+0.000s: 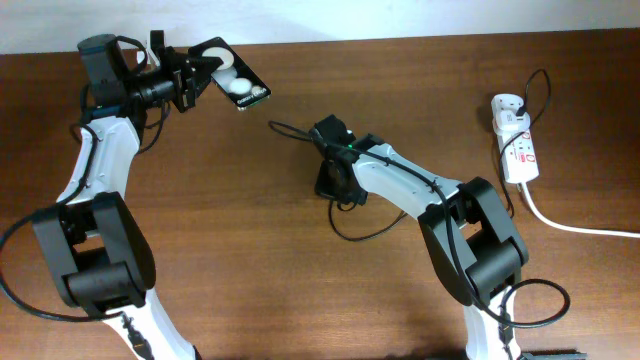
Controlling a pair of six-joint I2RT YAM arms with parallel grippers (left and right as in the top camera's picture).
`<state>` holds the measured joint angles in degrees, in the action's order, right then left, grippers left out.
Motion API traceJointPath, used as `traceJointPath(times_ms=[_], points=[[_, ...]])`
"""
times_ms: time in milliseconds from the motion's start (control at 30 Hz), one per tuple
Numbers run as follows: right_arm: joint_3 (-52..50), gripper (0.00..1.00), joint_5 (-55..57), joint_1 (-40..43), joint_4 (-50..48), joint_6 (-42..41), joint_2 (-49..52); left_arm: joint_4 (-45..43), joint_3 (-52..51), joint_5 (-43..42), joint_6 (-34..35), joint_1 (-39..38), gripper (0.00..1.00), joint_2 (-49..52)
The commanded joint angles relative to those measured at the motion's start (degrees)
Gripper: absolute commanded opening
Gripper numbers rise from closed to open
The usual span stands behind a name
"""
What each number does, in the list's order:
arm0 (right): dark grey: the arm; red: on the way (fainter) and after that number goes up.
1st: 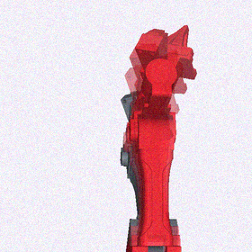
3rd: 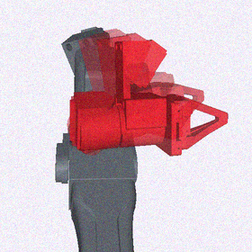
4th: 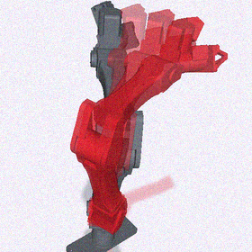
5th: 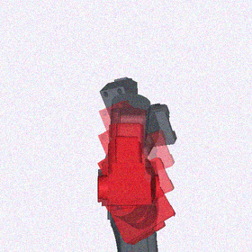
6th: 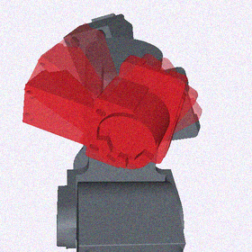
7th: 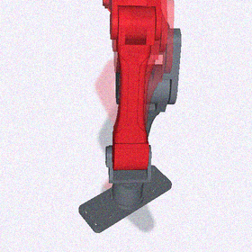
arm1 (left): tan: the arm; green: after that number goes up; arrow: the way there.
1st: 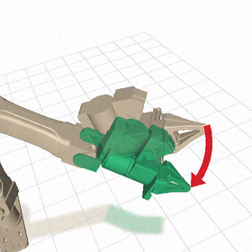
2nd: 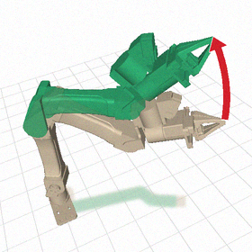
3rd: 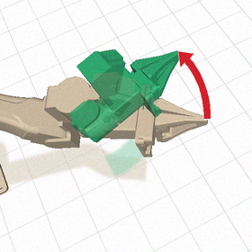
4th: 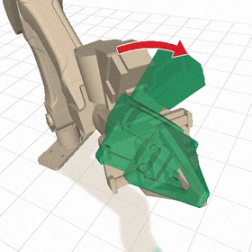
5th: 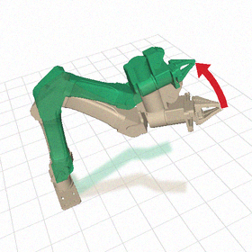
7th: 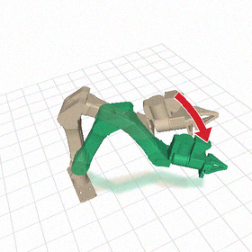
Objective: Plug charger to phone and switch on socket
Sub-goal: 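Grasp the black USB-C cable end with the right gripper, then raise the cable plug toward the phone's bottom port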
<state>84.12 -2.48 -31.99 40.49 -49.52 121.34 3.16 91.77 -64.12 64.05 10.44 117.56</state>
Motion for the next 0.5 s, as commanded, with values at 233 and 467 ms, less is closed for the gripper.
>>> traceJointPath(times_ms=[233, 467], points=[[-1.16, 0.04, -24.74, 10.73, 1.88, 28.02, -10.62, 0.81, 0.52, -6.16, -8.85, -0.98, 0.0, -0.24], [-2.97, 0.04, -46.27, 20.41, 10.12, 42.38, -30.86, 0.74, 0.52, -18.34, -17.11, -2.32, 0.0, -0.24]])
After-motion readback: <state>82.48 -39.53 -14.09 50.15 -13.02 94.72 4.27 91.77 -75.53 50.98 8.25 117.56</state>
